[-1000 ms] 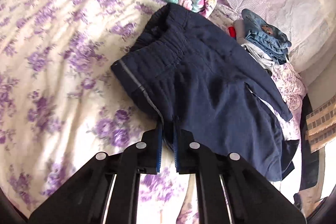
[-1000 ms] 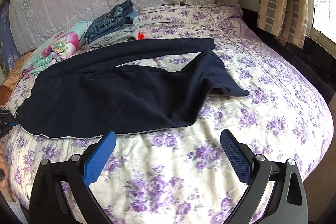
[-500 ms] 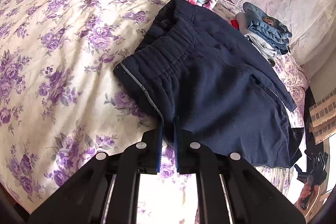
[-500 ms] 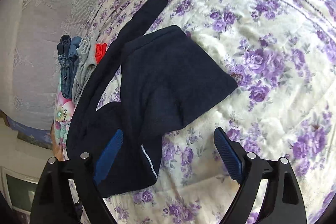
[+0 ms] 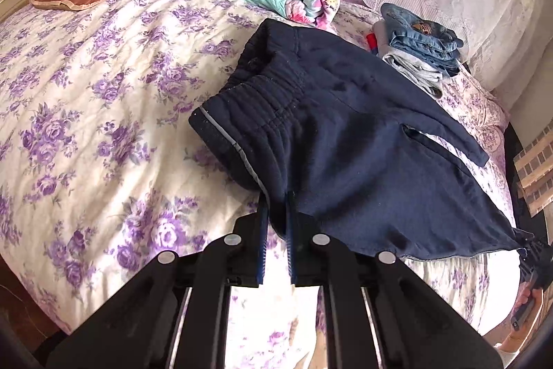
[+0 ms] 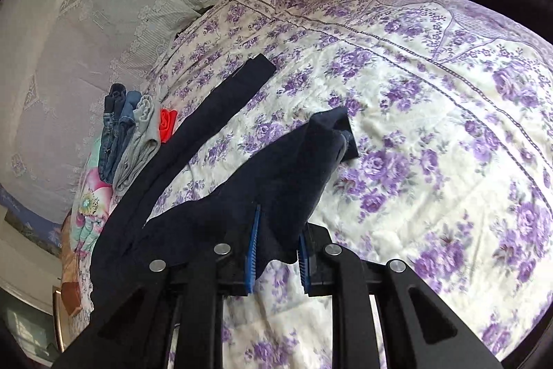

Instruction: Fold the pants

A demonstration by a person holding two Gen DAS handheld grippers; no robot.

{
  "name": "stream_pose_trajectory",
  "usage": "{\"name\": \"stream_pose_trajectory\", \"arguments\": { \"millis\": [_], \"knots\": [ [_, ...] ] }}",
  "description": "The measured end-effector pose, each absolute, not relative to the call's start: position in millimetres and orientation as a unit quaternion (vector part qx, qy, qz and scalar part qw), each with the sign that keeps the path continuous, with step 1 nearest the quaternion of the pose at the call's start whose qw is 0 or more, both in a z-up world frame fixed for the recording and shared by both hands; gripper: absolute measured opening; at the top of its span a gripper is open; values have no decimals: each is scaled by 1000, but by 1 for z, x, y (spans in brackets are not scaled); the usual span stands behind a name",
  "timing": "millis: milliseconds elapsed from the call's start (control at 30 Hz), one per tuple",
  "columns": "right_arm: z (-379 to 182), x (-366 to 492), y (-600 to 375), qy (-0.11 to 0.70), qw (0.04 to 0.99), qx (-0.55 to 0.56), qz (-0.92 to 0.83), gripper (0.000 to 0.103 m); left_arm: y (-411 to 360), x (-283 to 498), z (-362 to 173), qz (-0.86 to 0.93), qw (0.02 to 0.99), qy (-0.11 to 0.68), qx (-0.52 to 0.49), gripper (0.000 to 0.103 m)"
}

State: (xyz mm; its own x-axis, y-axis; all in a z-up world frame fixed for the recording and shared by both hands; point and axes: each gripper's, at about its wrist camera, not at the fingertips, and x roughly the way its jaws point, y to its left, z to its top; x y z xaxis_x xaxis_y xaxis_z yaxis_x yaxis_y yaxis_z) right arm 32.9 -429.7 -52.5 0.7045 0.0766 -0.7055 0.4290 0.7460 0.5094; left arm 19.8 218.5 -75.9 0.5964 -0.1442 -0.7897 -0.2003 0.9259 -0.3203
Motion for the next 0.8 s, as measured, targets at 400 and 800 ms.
{"name": "stream_pose_trajectory", "arguments": {
  "millis": [400,800],
  "knots": [
    [-88,-4,-433,452,834,289,-131,72,229,-5,-69,33,880,446,-161,66],
    [12,137,-438,396,894,195,-74,92,213,150,2,-14,887,456,-66,78]
  ]
}}
